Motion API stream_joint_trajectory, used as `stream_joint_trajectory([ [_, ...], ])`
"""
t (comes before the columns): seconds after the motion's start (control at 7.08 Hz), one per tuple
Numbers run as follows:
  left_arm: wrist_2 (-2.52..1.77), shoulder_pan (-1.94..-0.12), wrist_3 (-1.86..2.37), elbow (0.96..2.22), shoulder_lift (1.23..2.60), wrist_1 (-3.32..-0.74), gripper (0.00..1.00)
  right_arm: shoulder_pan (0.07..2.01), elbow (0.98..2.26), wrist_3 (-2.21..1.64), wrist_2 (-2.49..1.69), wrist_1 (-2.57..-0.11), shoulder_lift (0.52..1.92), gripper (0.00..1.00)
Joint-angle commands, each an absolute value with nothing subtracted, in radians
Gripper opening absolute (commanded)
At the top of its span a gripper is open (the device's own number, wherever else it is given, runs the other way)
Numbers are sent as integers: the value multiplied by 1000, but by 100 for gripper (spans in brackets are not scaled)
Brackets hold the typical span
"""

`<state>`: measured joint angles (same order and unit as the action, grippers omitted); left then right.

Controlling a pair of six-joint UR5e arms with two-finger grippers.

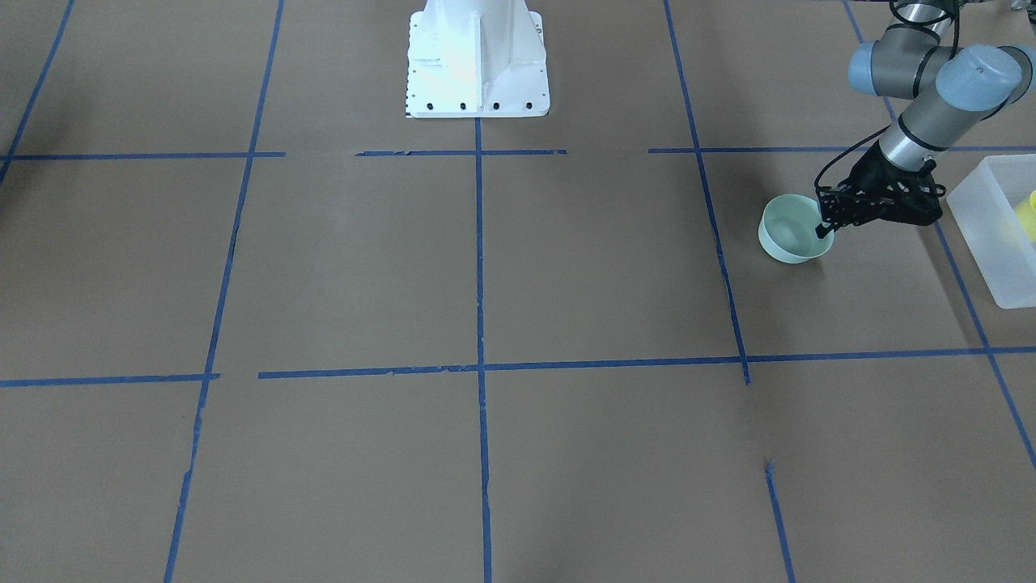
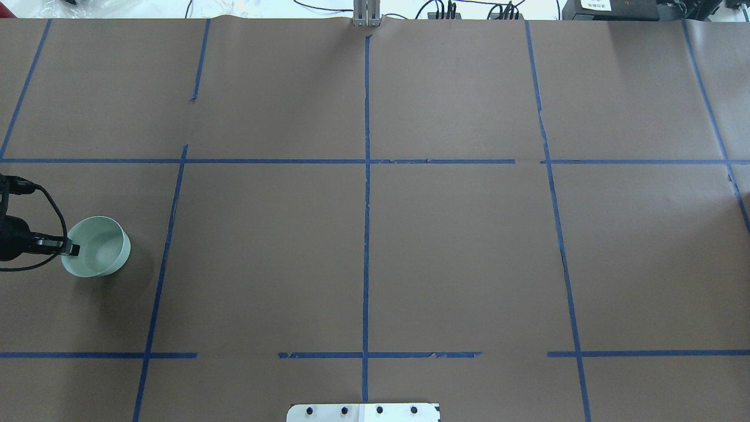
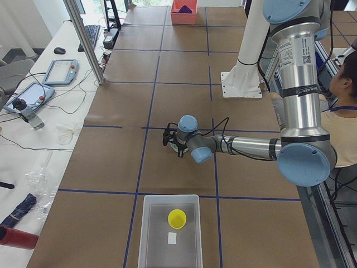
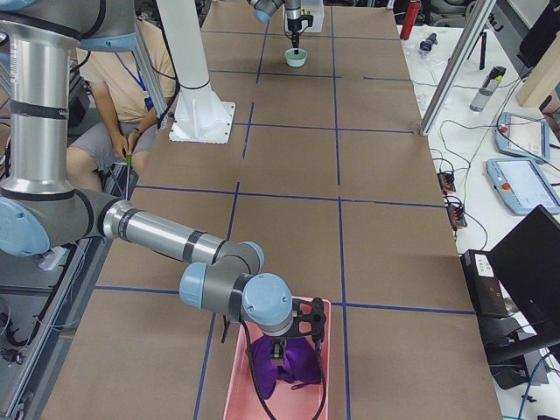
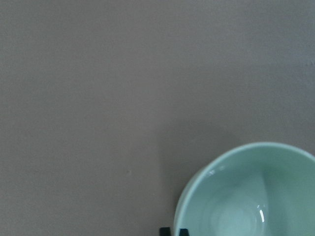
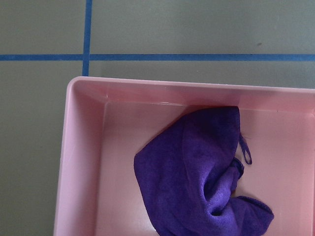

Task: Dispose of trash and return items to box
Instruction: 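Grasp the pale green bowl rim with the left gripper, then lift the green bowl with the left gripper and carry it off the table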

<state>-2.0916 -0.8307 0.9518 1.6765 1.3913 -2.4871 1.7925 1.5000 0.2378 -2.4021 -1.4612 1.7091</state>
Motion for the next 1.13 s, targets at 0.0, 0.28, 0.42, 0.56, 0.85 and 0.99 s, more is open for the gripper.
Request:
stream_joint_trajectory([
  [0.0, -2111, -869, 939, 1738, 1365, -2490, 0, 1792, 1544, 224, -2513, -1459, 1698, 100],
  [0.28, -2236, -1107, 548, 1691, 1354, -2471, 0, 1731, 1609, 87, -2534, -1459, 1671, 100],
  [0.42, -2255, -1241, 276, 1607, 1359, -2445, 0, 1694, 1626, 27, -2505, -1459, 1639, 100],
  [0.56, -2255, -1367, 79, 1527, 1377, -2404, 0, 1680, 1638, -3, -2493, -1459, 1628, 100],
  [0.85, -2249, -1585, -280, 1452, 1467, -2170, 0, 1671, 1641, -6, -2494, -1459, 1626, 100],
  [0.99, -2247, -1654, -417, 1392, 1532, -2063, 0, 1663, 1641, -6, -2493, -1459, 1626, 100],
])
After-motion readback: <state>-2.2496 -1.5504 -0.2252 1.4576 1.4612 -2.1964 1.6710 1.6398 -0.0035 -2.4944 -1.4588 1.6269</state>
